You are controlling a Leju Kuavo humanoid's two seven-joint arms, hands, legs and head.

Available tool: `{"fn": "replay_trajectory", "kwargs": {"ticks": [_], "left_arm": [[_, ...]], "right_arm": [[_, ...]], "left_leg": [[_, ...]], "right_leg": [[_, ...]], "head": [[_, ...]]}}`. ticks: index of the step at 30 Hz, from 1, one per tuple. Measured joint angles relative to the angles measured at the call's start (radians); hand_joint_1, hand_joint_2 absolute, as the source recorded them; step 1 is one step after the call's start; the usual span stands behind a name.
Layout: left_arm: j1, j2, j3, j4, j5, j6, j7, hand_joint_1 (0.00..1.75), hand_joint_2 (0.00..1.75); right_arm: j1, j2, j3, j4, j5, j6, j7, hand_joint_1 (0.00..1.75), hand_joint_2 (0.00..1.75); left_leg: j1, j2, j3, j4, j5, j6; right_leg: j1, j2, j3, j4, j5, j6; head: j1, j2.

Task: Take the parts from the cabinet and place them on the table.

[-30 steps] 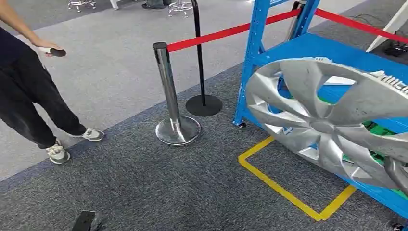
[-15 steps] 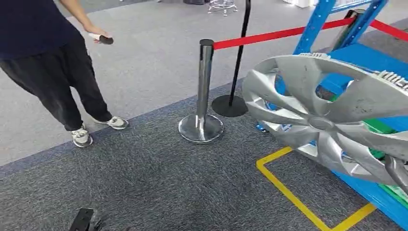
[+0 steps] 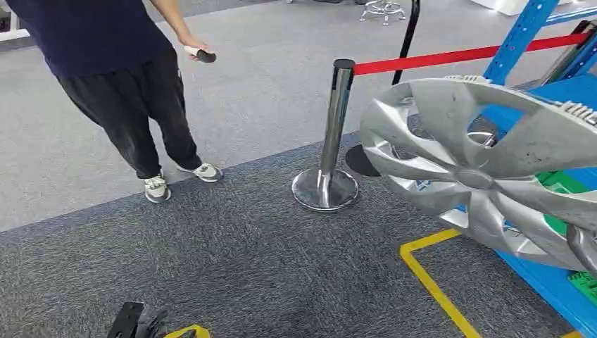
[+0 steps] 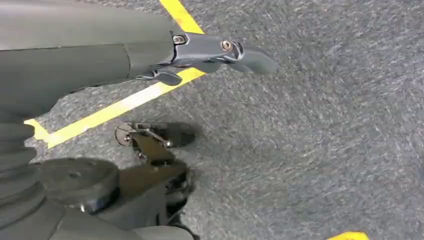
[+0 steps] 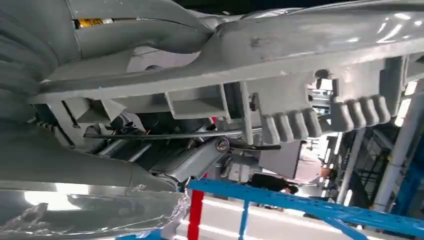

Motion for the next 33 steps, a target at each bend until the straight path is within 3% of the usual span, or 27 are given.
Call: {"fn": "replay_trajectory", "kwargs": {"ticks": [2, 3, 4, 5, 7, 8, 9, 10, 13, 14, 15, 16, 18, 19, 20, 21, 22, 23, 24, 28, 29, 30, 31, 33], "left_arm": [[-0.003, 0.0, 0.0, 0.0, 0.0, 0.002, 0.002, 0.0, 1.75], [-0.002, -0.001, 0.0, 0.0, 0.0, 0.003, 0.003, 0.0, 1.75], [0.001, -0.001, -0.001, 0.0, 0.0, 0.004, 0.003, 0.0, 1.75], [0.002, -0.001, -0.001, 0.0, 0.0, 0.006, 0.003, 0.0, 1.75], [0.002, 0.0, 0.0, 0.0, 0.0, 0.008, 0.004, 0.0, 1.75], [0.001, 0.0, 0.0, 0.0, 0.0, 0.009, 0.004, 0.0, 1.75], [-0.002, 0.0, 0.001, 0.0, 0.0, 0.01, 0.004, 0.0, 1.75], [-0.003, 0.0, 0.001, 0.0, 0.001, 0.01, 0.005, 0.0, 1.75], [0.0, 0.001, 0.001, 0.0, 0.002, 0.009, 0.006, 0.0, 1.75], [0.001, 0.001, 0.001, 0.0, 0.002, 0.006, 0.007, 0.0, 1.75], [-0.002, 0.001, 0.001, 0.0, 0.0, 0.004, 0.007, 0.0, 1.75], [-0.005, 0.001, 0.002, 0.0, 0.0, 0.003, 0.007, 0.0, 1.75], [-0.008, 0.001, 0.002, 0.0, 0.0, 0.0, 0.007, 0.0, 1.75], [-0.008, 0.0, 0.002, 0.0, 0.0, -0.002, 0.007, 0.0, 1.75], [-0.008, -0.001, 0.002, 0.001, 0.0, -0.002, 0.007, 0.0, 1.75], [-0.008, -0.002, 0.002, 0.001, 0.0, -0.002, 0.008, 0.0, 1.75], [-0.009, -0.002, 0.002, 0.001, 0.0, -0.003, 0.008, 0.0, 1.75], [-0.009, -0.002, 0.002, 0.001, 0.0, -0.003, 0.008, 0.0, 1.75], [-0.01, 0.0, 0.002, 0.001, 0.0, -0.003, 0.008, 0.0, 1.75], [-0.003, 0.0, 0.001, 0.002, 0.0, -0.003, 0.008, 0.0, 1.75], [-0.001, 0.0, 0.001, 0.002, 0.0, -0.003, 0.008, 0.0, 1.75], [-0.002, -0.001, 0.001, 0.002, -0.003, -0.003, 0.008, 0.0, 1.75], [-0.006, -0.001, 0.002, 0.002, -0.003, -0.002, 0.008, 0.0, 1.75], [-0.005, -0.001, 0.002, 0.002, -0.003, 0.001, 0.008, 0.0, 1.75]], "right_arm": [[0.0, 0.0, 0.0, 0.0, 0.0, 0.0, 0.0, 1.75, 1.75], [0.0, 0.0, 0.0, 0.0, 0.0, 0.0, 0.0, 1.75, 1.75], [0.0, 0.0, 0.0, 0.001, 0.0, 0.0, 0.001, 1.75, 1.75], [-0.001, 0.0, 0.0, 0.001, 0.0, 0.0, 0.001, 1.75, 1.75], [-0.004, 0.0, 0.0, 0.001, 0.0, 0.0, 0.001, 1.75, 1.75], [-0.004, 0.0, 0.0, 0.001, 0.001, 0.001, 0.001, 1.75, 1.75], [-0.003, 0.0, 0.0, 0.001, 0.0, 0.001, 0.001, 1.75, 1.75], [-0.005, 0.0, 0.0, 0.001, 0.0, 0.001, 0.001, 1.75, 1.75], [-0.008, 0.0, 0.0, 0.001, 0.002, 0.001, 0.001, 1.75, 1.75], [-0.009, 0.0, 0.0, 0.001, 0.002, 0.001, 0.002, 1.75, 1.75], [-0.009, 0.0, 0.0, 0.001, 0.003, 0.001, 0.002, 1.75, 1.75], [-0.009, 0.0, 0.0, 0.002, 0.003, 0.0, 0.001, 1.75, 1.75], [-0.008, 0.0, 0.0, 0.005, 0.003, 0.0, 0.002, 1.75, 1.75], [-0.007, 0.0, 0.001, 0.007, 0.003, 0.0, 0.002, 1.75, 1.75], [-0.007, 0.0, 0.001, 0.008, 0.003, 0.0, 0.002, 1.75, 1.75], [-0.007, 0.0, 0.001, 0.009, 0.003, 0.0, 0.002, 1.75, 1.75], [-0.007, 0.0, 0.001, 0.009, 0.003, 0.0, 0.002, 1.75, 1.75], [-0.007, 0.0, 0.001, 0.009, 0.003, 0.0, 0.002, 1.75, 1.75], [-0.008, 0.0, 0.001, 0.01, 0.003, 0.0, 0.002, 1.75, 1.75], [-0.009, 0.0, 0.001, 0.011, 0.003, 0.0, 0.002, 1.75, 1.75], [-0.013, 0.0, 0.001, 0.011, 0.003, 0.0, 0.002, 1.75, 1.75], [-0.014, 0.0, 0.001, 0.011, 0.004, 0.0, 0.002, 1.75, 1.75], [-0.014, 0.0, 0.001, 0.011, 0.004, 0.001, 0.002, 1.75, 1.75], [-0.013, 0.0, 0.002, 0.011, 0.006, 0.001, 0.004, 1.75, 1.75]], "left_leg": [[0.002, 0.019, -0.082, 0.167, -0.076, -0.005], [0.002, 0.02, -0.118, 0.238, -0.097, -0.005], [0.002, 0.02, -0.125, 0.25, -0.089, -0.004], [0.002, 0.02, -0.109, 0.216, -0.059, -0.002], [0.0, 0.033, -0.023, 0.057, 0.022, 0.005], [-0.004, 0.069, 0.027, -0.029, 0.05, 0.011], [-0.014, 0.101, 0.048, -0.076, 0.043, 0.011], [-0.012, 0.084, 0.044, -0.073, 0.046, 0.021], [-0.015, 0.055, 0.041, -0.082, 0.051, 0.038], [-0.009, 0.048, 0.045, -0.085, 0.054, 0.044], [-0.007, 0.039, 0.046, -0.085, 0.054, 0.05], [-0.006, 0.03, 0.046, -0.084, 0.055, 0.053], [-0.006, 0.009, 0.045, -0.084, 0.055, 0.054], [-0.006, -0.002, 0.046, -0.084, 0.055, 0.054], [-0.006, -0.013, 0.047, -0.083, 0.055, 0.054], [-0.004, -0.024, 0.049, -0.083, 0.054, 0.054], [-0.002, -0.036, 0.052, -0.083, 0.053, 0.051], [0.0, -0.048, 0.054, -0.081, 0.052, 0.046], [-0.005, -0.059, 0.049, -0.075, 0.05, 0.037], [0.003, -0.091, 0.034, -0.078, 0.061, 0.015], [0.003, -0.076, 0.032, -0.07, 0.053, 0.011], [-0.003, -0.03, 0.016, -0.037, 0.027, 0.008], [-0.003, -0.002, -0.019, 0.034, -0.014, 0.004], [0.0, 0.017, -0.099, 0.198, -0.082, 0.0]], "right_leg": [[0.004, -0.021, -0.001, 0.0, -0.002, -0.004], [0.005, -0.032, -0.001, 0.0, -0.003, -0.005], [0.006, -0.042, -0.001, 0.0, -0.003, -0.005], [0.007, -0.052, 0.0, 0.0, -0.004, -0.006], [0.008, -0.07, 0.005, 0.0, -0.006, -0.002], [0.009, -0.077, 0.009, 0.0, -0.009, 0.001], [0.018, -0.085, 0.008, 0.006, -0.015, 0.008], [0.018, -0.091, 0.007, 0.004, -0.015, 0.012], [0.014, -0.121, 0.015, -0.002, -0.018, 0.028], [0.009, -0.091, 0.005, 0.014, -0.031, 0.033], [0.008, -0.052, -0.013, 0.06, -0.061, 0.034], [0.008, -0.03, -0.049, 0.135, -0.097, 0.036], [0.008, -0.015, -0.135, 0.298, -0.157, 0.04], [0.008, -0.014, -0.153, 0.324, -0.152, 0.041], [0.008, -0.014, -0.146, 0.296, -0.123, 0.041], [0.006, -0.013, -0.12, 0.236, -0.083, 0.041], [0.003, -0.004, -0.072, 0.135, -0.03, 0.041], [-0.003, 0.021, -0.025, 0.044, 0.008, 0.045], [-0.005, 0.057, -0.007, 0.007, -0.009, 0.048], [0.001, 0.023, -0.007, 0.009, 0.0, 0.02], [-0.002, 0.011, -0.004, 0.004, 0.003, 0.011], [-0.001, 0.004, -0.003, 0.004, 0.002, 0.003], [0.002, -0.007, -0.005, 0.004, 0.001, 0.0], [0.006, -0.027, -0.006, 0.004, 0.0, -0.004]], "head": [[0.002, 0.0], [0.002, 0.0], [0.002, 0.0], [0.002, 0.0], [0.002, 0.0], [0.002, 0.0], [0.002, 0.0], [0.006, 0.0], [0.004, 0.0], [0.007, 0.0], [0.01, 0.0], [0.015, 0.0], [0.016, 0.0], [0.016, 0.0], [0.016, 0.0], [0.017, 0.0], [0.016, 0.0], [0.017, 0.0], [0.017, 0.0], [0.015, 0.0], [0.015, 0.0], [0.009, 0.0], [0.006, 0.0], [0.007, 0.0]]}}
